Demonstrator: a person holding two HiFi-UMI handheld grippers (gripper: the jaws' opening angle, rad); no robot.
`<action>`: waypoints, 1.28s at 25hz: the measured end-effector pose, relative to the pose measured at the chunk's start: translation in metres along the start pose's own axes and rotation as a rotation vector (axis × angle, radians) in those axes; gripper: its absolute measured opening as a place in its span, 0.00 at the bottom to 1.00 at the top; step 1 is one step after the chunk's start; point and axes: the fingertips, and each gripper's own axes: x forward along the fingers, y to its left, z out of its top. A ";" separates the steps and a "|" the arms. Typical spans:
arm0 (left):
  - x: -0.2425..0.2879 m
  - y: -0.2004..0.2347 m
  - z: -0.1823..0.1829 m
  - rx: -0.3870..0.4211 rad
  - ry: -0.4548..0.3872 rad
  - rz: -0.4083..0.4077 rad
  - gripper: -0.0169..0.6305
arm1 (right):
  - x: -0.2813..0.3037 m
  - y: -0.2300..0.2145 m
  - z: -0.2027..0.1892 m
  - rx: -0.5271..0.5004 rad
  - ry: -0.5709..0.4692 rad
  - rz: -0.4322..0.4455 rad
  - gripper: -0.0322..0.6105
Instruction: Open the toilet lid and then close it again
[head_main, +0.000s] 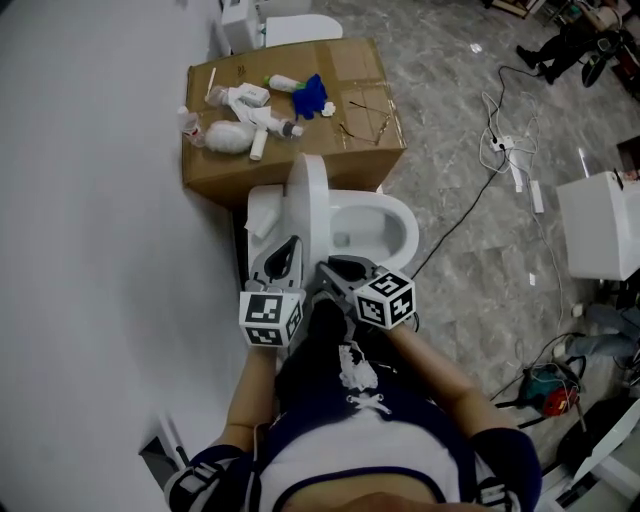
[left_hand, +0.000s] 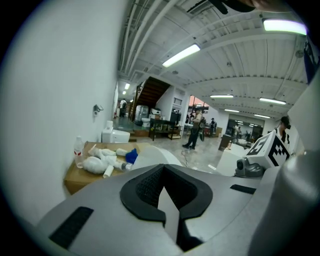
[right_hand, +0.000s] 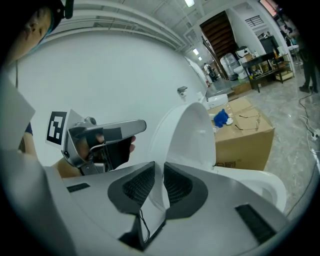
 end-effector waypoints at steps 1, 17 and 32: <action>0.005 -0.005 0.001 0.001 0.002 -0.008 0.04 | -0.005 -0.005 -0.002 0.008 0.003 -0.010 0.11; 0.056 -0.044 -0.009 0.002 0.078 -0.070 0.04 | -0.048 -0.056 -0.019 0.064 0.018 -0.085 0.12; 0.097 -0.090 -0.014 0.066 0.145 -0.173 0.04 | -0.079 -0.098 -0.040 0.197 0.020 -0.114 0.12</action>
